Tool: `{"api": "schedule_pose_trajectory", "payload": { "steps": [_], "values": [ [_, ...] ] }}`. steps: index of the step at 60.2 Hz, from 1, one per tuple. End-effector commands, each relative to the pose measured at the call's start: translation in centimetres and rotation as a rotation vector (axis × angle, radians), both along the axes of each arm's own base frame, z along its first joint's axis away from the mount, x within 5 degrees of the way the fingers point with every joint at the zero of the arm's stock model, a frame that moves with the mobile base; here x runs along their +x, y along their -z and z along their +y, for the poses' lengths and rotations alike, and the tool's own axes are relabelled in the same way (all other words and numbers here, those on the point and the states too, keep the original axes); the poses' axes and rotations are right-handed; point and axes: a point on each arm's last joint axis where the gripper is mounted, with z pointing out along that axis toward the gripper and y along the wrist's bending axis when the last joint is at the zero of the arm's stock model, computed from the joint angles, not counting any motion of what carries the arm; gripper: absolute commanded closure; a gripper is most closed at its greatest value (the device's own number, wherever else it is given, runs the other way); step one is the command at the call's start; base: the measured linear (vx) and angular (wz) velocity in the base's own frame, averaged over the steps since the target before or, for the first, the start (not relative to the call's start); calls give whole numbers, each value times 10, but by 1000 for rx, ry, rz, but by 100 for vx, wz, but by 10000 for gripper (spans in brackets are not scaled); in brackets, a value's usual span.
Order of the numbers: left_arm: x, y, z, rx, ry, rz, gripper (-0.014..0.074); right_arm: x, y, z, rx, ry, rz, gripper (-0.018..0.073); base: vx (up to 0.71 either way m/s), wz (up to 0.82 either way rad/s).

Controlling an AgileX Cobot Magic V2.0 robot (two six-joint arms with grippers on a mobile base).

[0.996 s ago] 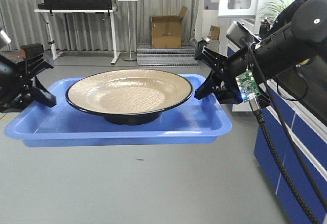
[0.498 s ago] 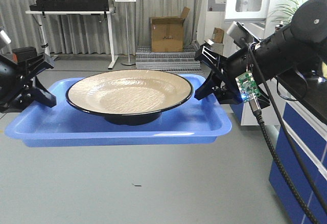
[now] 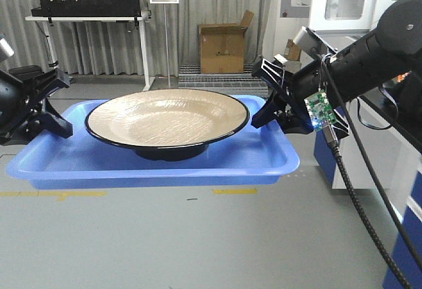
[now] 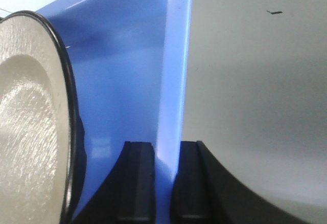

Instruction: Place disk in tray to left cabinet

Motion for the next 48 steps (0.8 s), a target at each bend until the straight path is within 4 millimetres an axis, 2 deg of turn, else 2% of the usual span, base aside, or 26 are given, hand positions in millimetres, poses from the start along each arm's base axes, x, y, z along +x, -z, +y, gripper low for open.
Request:
{"api": "schedule_pose_trajectory", "payload": {
  "steps": [1, 48],
  "values": [
    [-18, -32, -12, -114, 31, -114, 598, -25, -37, 8, 102, -62, -85, 561, 60, 6],
    [-18, -32, -12, -112, 30, -114, 598, -25, -36, 8, 98, -60, -86, 561, 60, 3]
  ]
}}
